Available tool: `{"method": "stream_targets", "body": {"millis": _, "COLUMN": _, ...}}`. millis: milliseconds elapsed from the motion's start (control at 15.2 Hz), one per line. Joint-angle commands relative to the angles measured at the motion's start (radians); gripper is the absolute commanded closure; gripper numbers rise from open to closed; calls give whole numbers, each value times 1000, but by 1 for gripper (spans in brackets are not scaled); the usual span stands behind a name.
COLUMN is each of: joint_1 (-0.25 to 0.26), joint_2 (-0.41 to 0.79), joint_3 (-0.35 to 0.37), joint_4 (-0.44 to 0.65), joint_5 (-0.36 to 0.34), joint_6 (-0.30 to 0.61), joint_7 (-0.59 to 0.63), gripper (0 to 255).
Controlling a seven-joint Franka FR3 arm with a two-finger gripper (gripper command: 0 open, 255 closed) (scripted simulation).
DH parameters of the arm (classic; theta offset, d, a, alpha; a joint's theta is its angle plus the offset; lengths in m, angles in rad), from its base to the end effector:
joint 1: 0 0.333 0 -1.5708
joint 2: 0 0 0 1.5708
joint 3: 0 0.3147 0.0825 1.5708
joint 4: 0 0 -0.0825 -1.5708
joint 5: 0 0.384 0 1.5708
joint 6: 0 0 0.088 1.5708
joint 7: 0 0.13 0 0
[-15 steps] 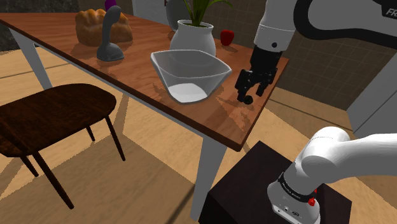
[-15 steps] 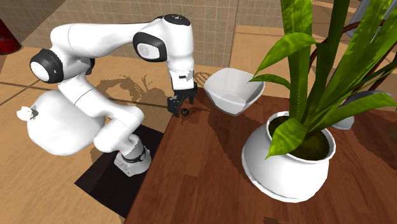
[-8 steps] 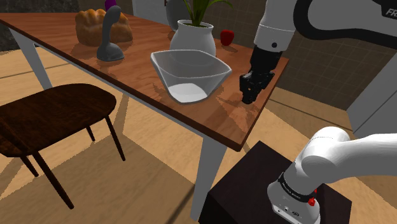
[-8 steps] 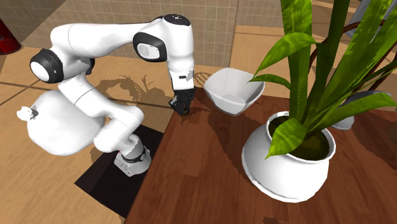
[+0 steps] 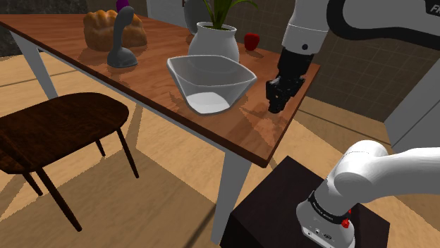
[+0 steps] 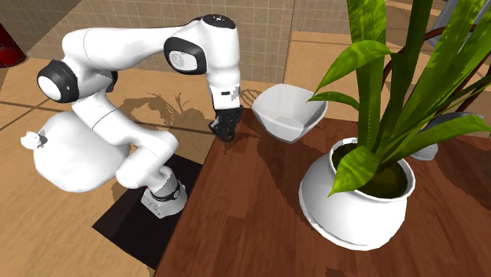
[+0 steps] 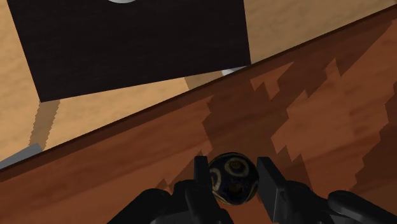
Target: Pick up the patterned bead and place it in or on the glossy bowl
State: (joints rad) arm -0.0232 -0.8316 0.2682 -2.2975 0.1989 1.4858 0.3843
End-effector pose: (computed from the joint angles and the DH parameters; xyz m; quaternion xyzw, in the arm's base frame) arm 0.2752 0.1237 0.5870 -0.9946 0.1035 0.0001 0.0005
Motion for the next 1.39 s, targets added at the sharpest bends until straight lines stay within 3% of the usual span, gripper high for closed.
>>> {"method": "stream_targets", "body": {"millis": 0, "joint_1": -2, "joint_2": 7, "joint_3": -3, "joint_4": 29, "joint_5": -3, "joint_6": -22, "joint_7": 2, "gripper": 255}}
{"method": "stream_targets", "body": {"millis": 1320, "joint_1": -23, "joint_2": 143, "joint_3": -23, "joint_4": 399, "joint_5": -33, "joint_6": -256, "joint_7": 24, "gripper": 255}}
